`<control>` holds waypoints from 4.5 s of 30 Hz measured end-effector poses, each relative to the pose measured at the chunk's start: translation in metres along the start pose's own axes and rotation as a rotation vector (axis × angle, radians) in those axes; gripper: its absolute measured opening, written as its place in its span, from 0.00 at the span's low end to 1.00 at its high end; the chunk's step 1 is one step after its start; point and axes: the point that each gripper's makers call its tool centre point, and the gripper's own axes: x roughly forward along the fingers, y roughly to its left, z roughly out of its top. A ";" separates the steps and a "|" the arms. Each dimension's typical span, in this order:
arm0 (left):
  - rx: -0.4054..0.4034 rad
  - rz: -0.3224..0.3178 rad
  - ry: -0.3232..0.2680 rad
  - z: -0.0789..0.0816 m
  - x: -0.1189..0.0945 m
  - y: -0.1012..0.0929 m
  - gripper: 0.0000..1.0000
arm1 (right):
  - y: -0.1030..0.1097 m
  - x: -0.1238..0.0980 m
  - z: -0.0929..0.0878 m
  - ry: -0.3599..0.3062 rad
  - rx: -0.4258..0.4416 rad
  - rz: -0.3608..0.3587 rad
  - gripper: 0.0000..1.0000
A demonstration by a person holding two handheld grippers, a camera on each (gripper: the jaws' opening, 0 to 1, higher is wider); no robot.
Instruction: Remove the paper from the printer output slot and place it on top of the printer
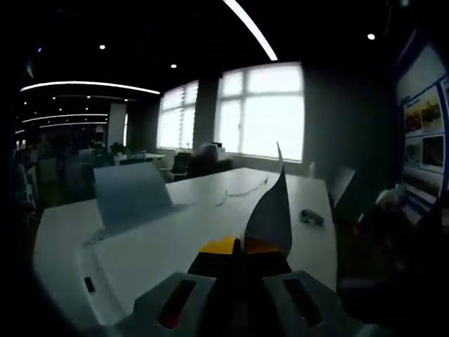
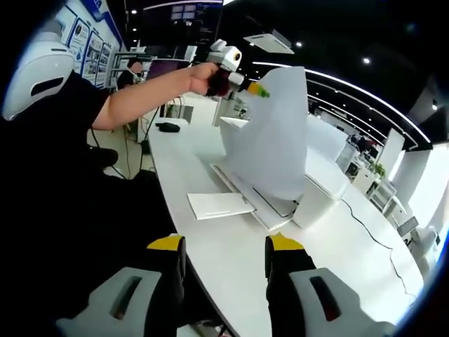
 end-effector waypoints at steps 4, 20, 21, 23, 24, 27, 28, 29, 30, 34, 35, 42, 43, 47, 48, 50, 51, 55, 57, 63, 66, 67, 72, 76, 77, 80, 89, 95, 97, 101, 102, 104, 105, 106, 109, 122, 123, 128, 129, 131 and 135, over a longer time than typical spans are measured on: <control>-0.012 0.004 -0.003 0.002 -0.001 0.005 0.05 | 0.003 0.002 0.002 -0.006 -0.007 0.011 0.41; -0.112 0.018 -0.053 0.000 -0.004 0.019 0.05 | 0.003 0.001 0.000 -0.002 -0.003 0.012 0.41; -0.114 0.019 -0.056 0.001 -0.004 0.018 0.05 | 0.003 0.001 0.000 -0.002 -0.004 0.011 0.41; -0.115 0.021 -0.060 0.002 -0.004 0.020 0.05 | 0.003 0.002 0.001 -0.002 -0.003 0.012 0.41; -0.115 0.023 -0.064 0.003 -0.003 0.020 0.05 | 0.003 0.002 0.001 -0.001 -0.003 0.011 0.41; -0.120 0.025 -0.070 0.004 -0.003 0.020 0.05 | 0.003 0.002 0.001 -0.001 -0.004 0.012 0.41; -0.125 0.025 -0.073 0.004 -0.002 0.020 0.05 | 0.003 0.002 0.001 -0.001 -0.005 0.012 0.41; -0.128 0.026 -0.075 0.004 -0.002 0.021 0.05 | 0.003 0.002 0.001 -0.001 -0.005 0.012 0.41; -0.132 0.029 -0.076 0.004 -0.001 0.022 0.05 | 0.002 0.002 0.001 -0.001 -0.005 0.012 0.41; -0.155 0.044 -0.090 0.002 -0.001 0.027 0.05 | 0.002 0.002 0.000 0.001 -0.003 0.011 0.41; -0.160 0.047 -0.094 0.002 -0.001 0.028 0.05 | 0.002 0.002 0.000 0.001 -0.003 0.011 0.41; -0.178 0.066 -0.116 0.004 -0.001 0.031 0.05 | 0.002 0.002 -0.001 0.001 0.000 0.013 0.41; -0.179 0.069 -0.119 0.004 -0.001 0.032 0.05 | 0.002 0.003 -0.002 0.002 0.001 0.014 0.41; -0.187 0.081 -0.128 0.003 -0.001 0.035 0.05 | 0.003 0.004 -0.003 0.004 0.004 0.017 0.41; -0.191 0.084 -0.131 0.002 -0.002 0.037 0.05 | 0.003 0.004 -0.003 0.003 0.004 0.018 0.40; -0.199 0.090 -0.134 0.001 -0.002 0.040 0.05 | 0.003 0.005 -0.003 0.004 0.005 0.019 0.40; -0.204 0.094 -0.137 0.000 -0.003 0.042 0.05 | 0.003 0.005 -0.003 0.004 0.005 0.019 0.40; -0.229 0.101 -0.149 -0.003 -0.004 0.045 0.05 | 0.003 0.006 -0.003 0.006 0.005 0.022 0.40; -0.236 0.102 -0.152 -0.004 -0.004 0.045 0.05 | 0.003 0.006 -0.003 0.007 0.006 0.022 0.40; -0.254 0.109 -0.164 -0.003 -0.006 0.048 0.05 | 0.003 0.006 -0.002 0.008 0.004 0.022 0.41; -0.259 0.122 -0.171 -0.002 -0.007 0.053 0.05 | 0.002 0.006 -0.002 0.006 0.005 0.020 0.40; -0.260 0.122 -0.173 -0.002 -0.008 0.053 0.05 | 0.002 0.006 -0.002 0.006 0.005 0.020 0.40; -0.276 0.119 -0.181 -0.003 -0.006 0.055 0.05 | 0.003 0.007 -0.003 0.009 0.005 0.025 0.40; -0.287 0.124 -0.189 -0.003 -0.005 0.056 0.05 | 0.004 0.008 -0.004 0.009 0.005 0.026 0.40; -0.288 0.126 -0.191 -0.003 -0.005 0.056 0.05 | 0.004 0.007 -0.004 0.009 0.006 0.026 0.40; -0.294 0.132 -0.200 -0.001 -0.005 0.058 0.05 | 0.002 0.006 -0.004 0.009 0.006 0.023 0.40; -0.307 0.143 -0.220 0.004 -0.005 0.061 0.05 | 0.001 0.005 -0.003 0.008 0.006 0.019 0.40; -0.324 0.141 -0.234 0.005 -0.004 0.062 0.05 | -0.001 0.003 -0.003 0.009 0.006 0.014 0.40; -0.329 0.143 -0.238 0.005 -0.004 0.063 0.05 | -0.001 0.003 -0.003 0.009 0.005 0.014 0.40; -0.342 0.141 -0.248 0.006 -0.003 0.064 0.05 | -0.001 0.003 -0.002 0.009 0.004 0.015 0.40; -0.347 0.142 -0.253 0.007 -0.003 0.065 0.05 | -0.001 0.003 -0.003 0.010 0.004 0.014 0.40; -0.352 0.147 -0.259 0.007 -0.004 0.066 0.05 | -0.001 0.003 -0.002 0.010 0.004 0.014 0.40; -0.354 0.149 -0.262 0.007 -0.004 0.066 0.05 | -0.001 0.003 -0.002 0.009 0.005 0.014 0.40; -0.358 0.150 -0.265 0.007 -0.005 0.067 0.05 | -0.001 0.003 -0.003 0.010 0.005 0.014 0.40; -0.363 0.157 -0.272 0.006 -0.006 0.069 0.05 | 0.000 0.005 -0.004 0.012 0.006 0.018 0.40; -0.399 0.183 -0.299 0.002 -0.010 0.078 0.05 | 0.001 0.008 -0.004 0.016 0.005 0.025 0.40; -0.397 0.184 -0.298 0.002 -0.010 0.078 0.05 | 0.001 0.008 -0.004 0.016 0.005 0.026 0.40; -0.395 0.191 -0.298 0.003 -0.011 0.080 0.05 | 0.002 0.009 -0.003 0.014 0.003 0.029 0.40; -0.395 0.198 -0.298 0.003 -0.011 0.081 0.05 | 0.003 0.009 -0.003 0.015 0.003 0.029 0.40; -0.395 0.213 -0.299 0.002 -0.012 0.084 0.05 | 0.003 0.009 -0.004 0.017 0.001 0.031 0.40; -0.395 0.222 -0.293 0.000 -0.010 0.084 0.05 | 0.003 0.008 -0.004 0.016 0.003 0.029 0.40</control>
